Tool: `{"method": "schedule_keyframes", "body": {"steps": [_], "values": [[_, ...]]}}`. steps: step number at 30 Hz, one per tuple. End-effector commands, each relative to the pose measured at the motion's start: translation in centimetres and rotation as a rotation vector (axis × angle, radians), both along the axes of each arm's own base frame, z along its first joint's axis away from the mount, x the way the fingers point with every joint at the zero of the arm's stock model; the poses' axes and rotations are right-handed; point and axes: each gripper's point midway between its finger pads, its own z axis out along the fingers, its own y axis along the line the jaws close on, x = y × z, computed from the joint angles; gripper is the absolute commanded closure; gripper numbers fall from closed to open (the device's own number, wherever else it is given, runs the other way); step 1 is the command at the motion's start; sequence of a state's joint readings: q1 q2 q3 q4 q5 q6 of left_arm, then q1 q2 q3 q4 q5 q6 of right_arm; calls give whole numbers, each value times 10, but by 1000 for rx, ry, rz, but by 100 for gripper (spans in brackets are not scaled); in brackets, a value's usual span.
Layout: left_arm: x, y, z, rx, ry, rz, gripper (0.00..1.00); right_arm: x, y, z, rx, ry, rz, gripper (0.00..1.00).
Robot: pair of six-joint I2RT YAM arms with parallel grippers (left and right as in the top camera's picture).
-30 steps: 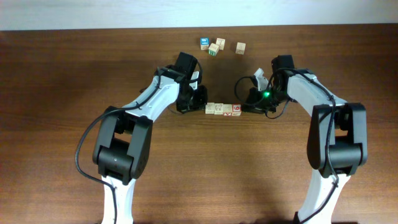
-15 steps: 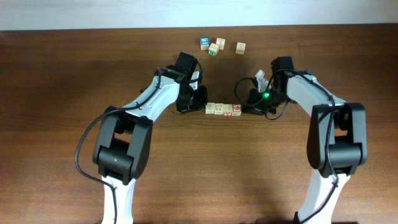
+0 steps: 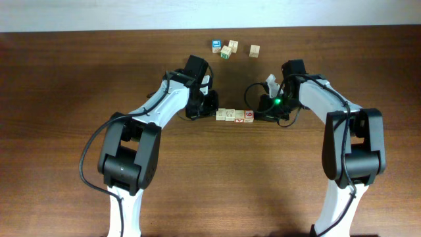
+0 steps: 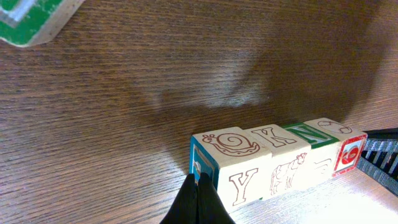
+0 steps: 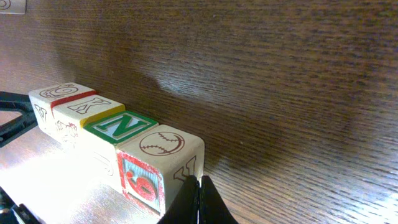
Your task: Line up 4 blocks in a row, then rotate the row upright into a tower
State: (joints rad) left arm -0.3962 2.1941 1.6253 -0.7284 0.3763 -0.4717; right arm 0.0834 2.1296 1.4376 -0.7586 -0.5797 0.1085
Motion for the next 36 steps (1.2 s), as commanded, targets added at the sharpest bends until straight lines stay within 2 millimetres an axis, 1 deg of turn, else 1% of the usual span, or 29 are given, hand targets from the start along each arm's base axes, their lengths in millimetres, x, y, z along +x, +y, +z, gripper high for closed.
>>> {"method": "schedule_keyframes", "body": {"steps": [1,2,9,11,13,16,22,26,30,34,36], "values": [[1,-9,3,-29,-13,-30,100,-8,19,1,70,21,34,96],[1,-9,4,-30,-15,-30,100,-9,23,4,97,5,60,95],[2,-9,4,-30,-15,-30,100,-9,30,13,147,-1,68,95],[2,-9,4,-30,-15,-30,100,-8,30,20,148,-16,69,96],[2,-9,4,-30,-15,-30,100,-5,30,32,149,-47,72,95],[1,-9,3,-30,-14,-30,100,-4,31,40,152,-64,74,95],[1,-9,3,-29,-12,-30,100,1,54,63,148,-97,132,95],[1,-9,3,-29,-12,-30,100,1,59,65,126,-94,137,96],[1,-9,3,-29,-11,-30,100,3,60,68,128,-85,117,95],[-1,-8,3,-25,-1,-30,100,11,61,81,131,-99,104,95],[-1,-8,3,-25,-1,-30,100,12,60,81,125,-96,95,96]]}}
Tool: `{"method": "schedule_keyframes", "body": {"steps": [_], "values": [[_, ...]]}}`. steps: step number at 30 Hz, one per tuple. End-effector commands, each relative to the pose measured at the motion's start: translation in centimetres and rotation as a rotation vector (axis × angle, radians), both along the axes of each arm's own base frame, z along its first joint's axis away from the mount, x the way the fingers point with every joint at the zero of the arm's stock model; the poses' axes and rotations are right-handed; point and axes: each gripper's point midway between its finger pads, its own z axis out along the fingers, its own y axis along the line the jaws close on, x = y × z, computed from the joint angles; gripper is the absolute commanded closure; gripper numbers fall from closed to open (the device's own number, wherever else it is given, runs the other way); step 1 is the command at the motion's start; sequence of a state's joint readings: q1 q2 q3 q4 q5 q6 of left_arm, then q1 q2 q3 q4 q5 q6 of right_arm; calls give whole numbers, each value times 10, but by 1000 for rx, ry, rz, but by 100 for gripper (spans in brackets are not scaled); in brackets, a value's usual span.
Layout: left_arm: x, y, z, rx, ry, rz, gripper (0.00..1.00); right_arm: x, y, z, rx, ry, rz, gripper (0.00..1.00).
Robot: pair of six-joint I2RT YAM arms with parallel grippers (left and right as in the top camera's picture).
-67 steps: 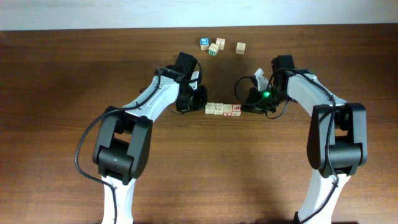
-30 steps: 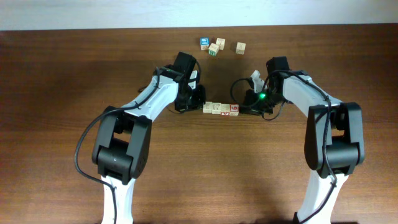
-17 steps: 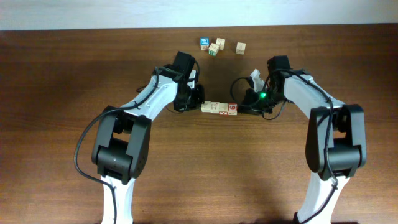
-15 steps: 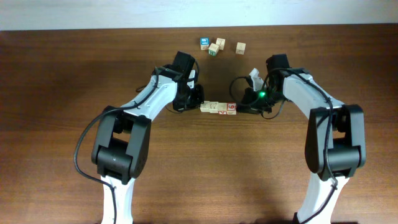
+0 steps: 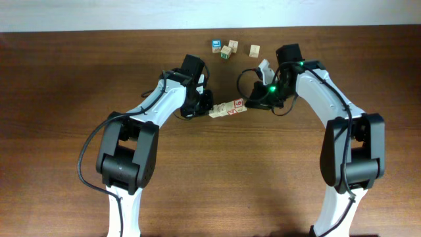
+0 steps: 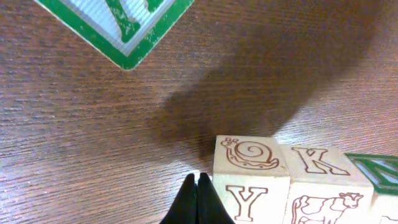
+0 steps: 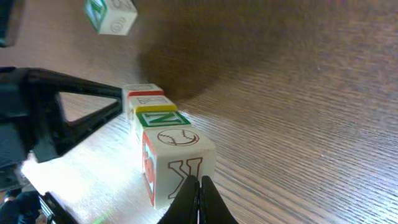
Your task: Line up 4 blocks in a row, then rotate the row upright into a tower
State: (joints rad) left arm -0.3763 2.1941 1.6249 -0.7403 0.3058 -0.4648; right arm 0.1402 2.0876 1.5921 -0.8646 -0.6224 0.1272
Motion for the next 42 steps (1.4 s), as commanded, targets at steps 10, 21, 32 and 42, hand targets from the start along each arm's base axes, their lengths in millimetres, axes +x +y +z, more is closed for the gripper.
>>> {"method": "schedule_keyframes", "body": {"steps": [10,21,32,42], "values": [[-11,-27,7,-89,25,-64,100,-9,44,24,42,-21,68,96],[-12,-28,7,-88,27,-65,100,-11,59,29,31,-32,87,95],[-14,-27,6,-83,31,-78,100,-12,74,27,4,-50,90,95],[-13,-25,5,-75,25,-82,100,-10,84,29,14,-66,84,96]]}}
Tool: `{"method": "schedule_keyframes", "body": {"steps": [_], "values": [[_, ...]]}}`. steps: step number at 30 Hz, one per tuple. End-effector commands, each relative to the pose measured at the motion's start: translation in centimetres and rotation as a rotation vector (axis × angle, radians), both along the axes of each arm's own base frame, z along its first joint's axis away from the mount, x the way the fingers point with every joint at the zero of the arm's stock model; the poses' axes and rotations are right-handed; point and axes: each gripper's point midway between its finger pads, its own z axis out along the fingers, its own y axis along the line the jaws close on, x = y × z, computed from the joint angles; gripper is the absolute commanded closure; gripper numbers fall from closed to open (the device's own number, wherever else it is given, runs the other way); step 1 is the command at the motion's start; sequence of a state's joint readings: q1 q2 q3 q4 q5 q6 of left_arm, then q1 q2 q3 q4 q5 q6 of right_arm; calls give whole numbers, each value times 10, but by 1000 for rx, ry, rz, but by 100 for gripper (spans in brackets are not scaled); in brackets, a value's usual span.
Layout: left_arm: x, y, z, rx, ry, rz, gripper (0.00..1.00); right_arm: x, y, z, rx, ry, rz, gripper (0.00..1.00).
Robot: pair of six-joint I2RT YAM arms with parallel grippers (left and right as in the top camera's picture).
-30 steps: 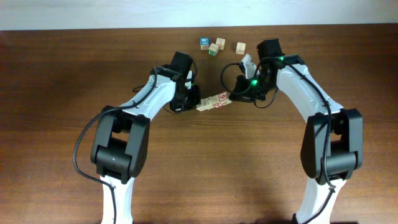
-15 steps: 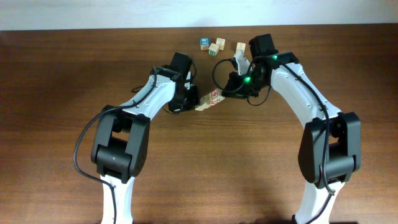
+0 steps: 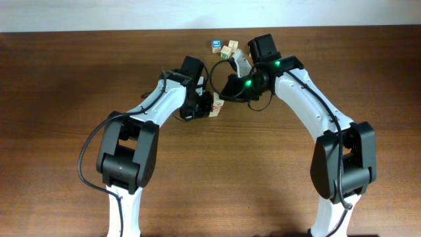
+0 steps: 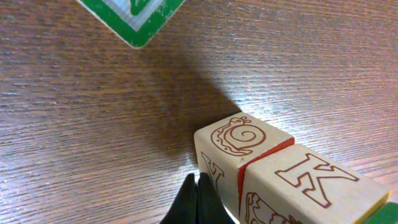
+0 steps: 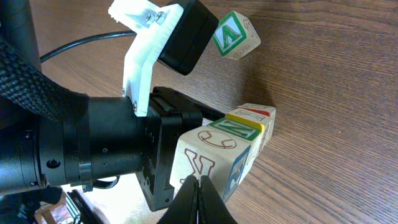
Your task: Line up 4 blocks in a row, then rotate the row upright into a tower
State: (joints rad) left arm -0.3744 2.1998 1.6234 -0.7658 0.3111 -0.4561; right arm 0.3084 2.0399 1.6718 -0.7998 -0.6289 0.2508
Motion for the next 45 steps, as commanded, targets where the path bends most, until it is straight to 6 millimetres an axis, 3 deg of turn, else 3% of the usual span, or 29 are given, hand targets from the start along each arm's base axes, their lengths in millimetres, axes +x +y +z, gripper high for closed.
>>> {"method": "schedule_keyframes", "body": {"steps": [1,8,13,19,34,42,45], "values": [[-5,-25,9,-80,-7,-71,100,-9,5,-22,-50,40,8,96],[14,33,5,-29,16,56,100,-9,5,-22,-49,45,2,95],[21,51,5,-29,17,98,100,-8,6,-21,-46,38,3,96],[21,53,4,-22,15,101,100,-8,21,-14,-35,2,34,95],[21,53,4,-22,17,101,100,5,25,4,-15,-49,27,95],[21,53,4,-21,17,101,100,13,28,25,0,-89,27,96],[24,57,9,-23,13,111,100,20,19,45,-8,-113,27,96]]}}
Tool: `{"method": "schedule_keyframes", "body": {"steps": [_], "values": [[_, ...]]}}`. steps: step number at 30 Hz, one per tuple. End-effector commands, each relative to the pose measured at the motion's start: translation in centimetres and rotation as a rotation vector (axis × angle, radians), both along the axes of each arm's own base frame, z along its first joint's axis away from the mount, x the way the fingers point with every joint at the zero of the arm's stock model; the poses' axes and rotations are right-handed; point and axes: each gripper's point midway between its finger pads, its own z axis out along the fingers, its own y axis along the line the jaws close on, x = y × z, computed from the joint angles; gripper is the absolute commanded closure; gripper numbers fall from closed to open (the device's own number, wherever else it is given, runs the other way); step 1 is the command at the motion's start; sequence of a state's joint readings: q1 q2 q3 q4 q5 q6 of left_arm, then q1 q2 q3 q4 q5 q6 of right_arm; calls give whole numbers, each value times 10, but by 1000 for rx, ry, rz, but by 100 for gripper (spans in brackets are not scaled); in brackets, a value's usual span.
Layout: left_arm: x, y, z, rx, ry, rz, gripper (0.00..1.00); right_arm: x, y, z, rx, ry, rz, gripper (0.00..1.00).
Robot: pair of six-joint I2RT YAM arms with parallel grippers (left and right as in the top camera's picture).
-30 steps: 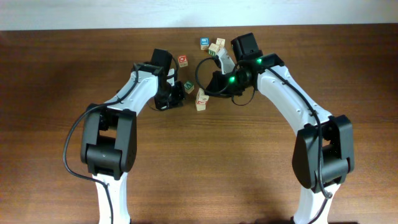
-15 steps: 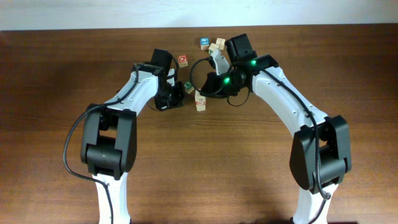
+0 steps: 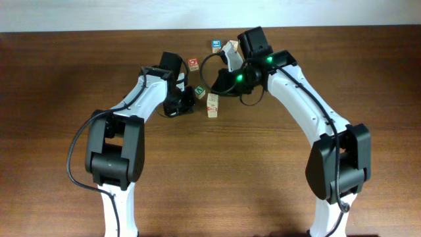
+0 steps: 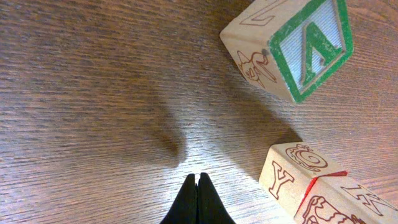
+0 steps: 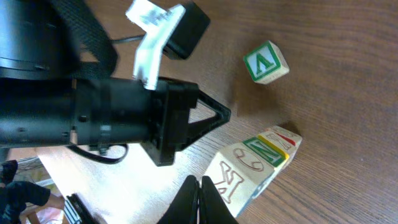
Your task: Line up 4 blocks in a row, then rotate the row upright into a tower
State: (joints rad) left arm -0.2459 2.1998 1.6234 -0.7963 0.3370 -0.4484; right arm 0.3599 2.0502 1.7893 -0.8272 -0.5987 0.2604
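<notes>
A row of several wooden letter blocks (image 3: 212, 105) lies end to end, running from near to far on the table. It also shows as the row (image 4: 314, 190) at lower right in the left wrist view and as the row (image 5: 255, 165) in the right wrist view. My right gripper (image 5: 199, 184) is shut and empty, its tip against the row's far end block; overhead, the right gripper (image 3: 214, 91) sits just above the row. My left gripper (image 4: 198, 180) is shut and empty on bare wood, a little left of the row, seen overhead as the left gripper (image 3: 191, 107).
A loose green-faced block (image 3: 196, 92) lies just left of the row's far end, also seen as the green block (image 4: 292, 46). A red-faced block (image 3: 193, 63) and a blue block (image 3: 216, 45) lie farther back. The right arm's cable loops over this area.
The row has turned from a slant to lying near-to-far. My left gripper has come off the row's end and now sits to its left. The green block now lies beside the row.
The row first lay left to right, pinned between my two shut grippers. Then it stood slightly slanted, later steeply slanted, the right gripper swung behind it. Now it has turned about a quarter, the left gripper is off it, and loose blocks have shifted left.
</notes>
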Motion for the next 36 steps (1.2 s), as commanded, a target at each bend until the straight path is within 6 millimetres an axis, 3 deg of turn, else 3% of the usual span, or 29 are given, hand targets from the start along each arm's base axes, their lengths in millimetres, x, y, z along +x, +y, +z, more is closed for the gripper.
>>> {"method": "schedule_keyframes", "body": {"steps": [1,3,6,9,12,14,17,18,19,20,22,23,24,25,26,27,29,34,36], "values": [[10,8,15,-6,-24,-4,100,14,-10,22,-12,-53,1,95],[17,13,33,-2,-61,-38,100,21,-26,36,-53,-79,-19,95],[27,33,77,104,-163,-35,100,28,-63,59,-163,-123,-53,94],[27,67,147,268,-325,30,100,32,-104,95,-249,-172,-112,86],[12,86,223,355,-513,-11,100,29,-145,131,-333,-214,-192,66],[-3,92,251,382,-576,-55,100,23,-168,153,-387,-242,-247,57],[-19,95,267,407,-602,-120,100,10,-188,180,-448,-282,-300,47],[-27,97,273,418,-606,-148,100,-3,-196,195,-477,-299,-320,42],[-32,100,275,430,-604,-146,100,-10,-199,209,-481,-335,-337,29],[-36,103,276,441,-597,-144,100,-18,-201,222,-474,-366,-347,26],[-43,104,271,444,-560,-155,72,-46,-204,261,-446,-462,-375,20],[-46,105,269,446,-545,-159,59,-54,-205,270,-440,-485,-382,14],[-51,106,265,448,-522,-165,51,-71,-211,289,-440,-538,-408,7],[-54,106,264,449,-510,-168,37,-84,-216,302,-445,-576,-430,2],[-55,106,263,449,-506,-170,1,-94,-220,312,-446,-605,-446,2],[-54,106,263,449,-506,-170,1,-110,-223,326,-438,-648,-464,2],[-54,106,263,449,-506,-170,0,-120,-225,333,-431,-669,-470,2],[-54,106,263,449,-506,-169,0,-144,-231,317,-466,-607,-467,2],[-55,106,263,449,-506,-170,1,-153,-222,320,-415,-607,-442,2]]}}
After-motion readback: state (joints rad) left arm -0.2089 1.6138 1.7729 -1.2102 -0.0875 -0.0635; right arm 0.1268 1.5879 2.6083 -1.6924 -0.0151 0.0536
